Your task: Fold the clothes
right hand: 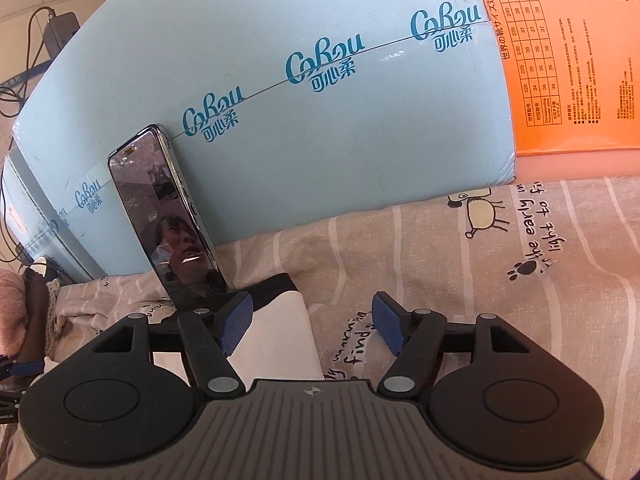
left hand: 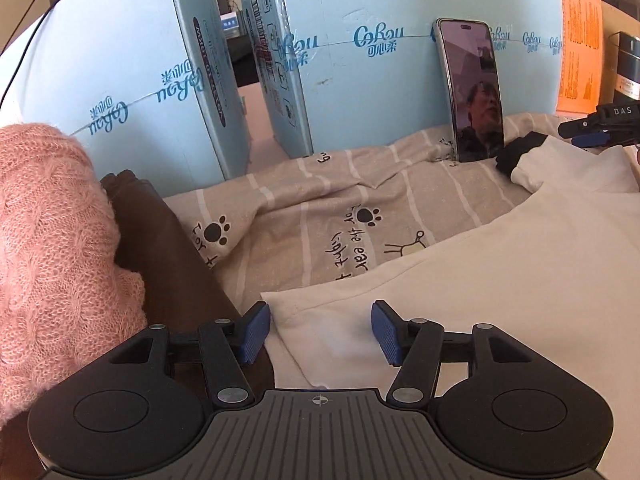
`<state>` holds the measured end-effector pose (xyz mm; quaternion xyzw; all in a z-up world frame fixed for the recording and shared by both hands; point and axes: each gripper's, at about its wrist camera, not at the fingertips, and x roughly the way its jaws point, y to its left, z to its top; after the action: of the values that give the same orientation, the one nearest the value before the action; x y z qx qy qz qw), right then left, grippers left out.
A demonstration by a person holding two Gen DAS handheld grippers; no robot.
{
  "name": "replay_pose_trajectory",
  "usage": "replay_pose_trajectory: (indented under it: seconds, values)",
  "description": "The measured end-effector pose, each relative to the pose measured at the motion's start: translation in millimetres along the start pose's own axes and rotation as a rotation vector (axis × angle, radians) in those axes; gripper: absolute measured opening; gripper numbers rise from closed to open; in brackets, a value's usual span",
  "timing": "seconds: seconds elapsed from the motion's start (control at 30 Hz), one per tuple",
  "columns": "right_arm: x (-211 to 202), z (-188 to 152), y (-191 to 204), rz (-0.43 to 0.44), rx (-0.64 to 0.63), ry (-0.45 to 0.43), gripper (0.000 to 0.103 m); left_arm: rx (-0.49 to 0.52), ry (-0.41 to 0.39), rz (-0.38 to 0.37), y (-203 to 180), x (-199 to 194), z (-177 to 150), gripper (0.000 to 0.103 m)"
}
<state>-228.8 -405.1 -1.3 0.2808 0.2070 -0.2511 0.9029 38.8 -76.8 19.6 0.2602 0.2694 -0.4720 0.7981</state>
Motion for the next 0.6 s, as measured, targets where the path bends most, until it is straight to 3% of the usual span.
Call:
replay_pose_trajectory:
  seconds: [0.23,0.27,0.3,0.4,0.47,0.6]
  values:
    - [-0.2,-1.4,-0.4,0.007,0.002,0.001,0.067,-0.008,0.007,-0.004,-4.9,6.1,-0.3,0.062]
    - [-0.2,-1.8,-0.2,0.006,0.002,0.001,0.067,0.001,0.005,0.002,-6.8,8.4,-0.5,0.056]
    - [-0.2,-2.0,0.0,0.006,0.000,0.001,0.067,0.007,-0.003,0.000,-8.1,8.4,-0.6,0.041]
    - [0.7,-2.3,0.1,0.004,-0.002,0.003,0.068,0.020,-0.026,0.020,-10.1,6.6,-0.5,0.013]
    - [1.1,-2.6,0.1,0.004,-0.004,0.005,0.068,0.024,-0.043,0.039,-10.0,4.5,-0.9,0.008]
    - [0.0,-2.3,-0.3,0.010,0.000,0.000,0.068,0.060,-0.067,0.112,-13.3,3.0,-0.5,0.007]
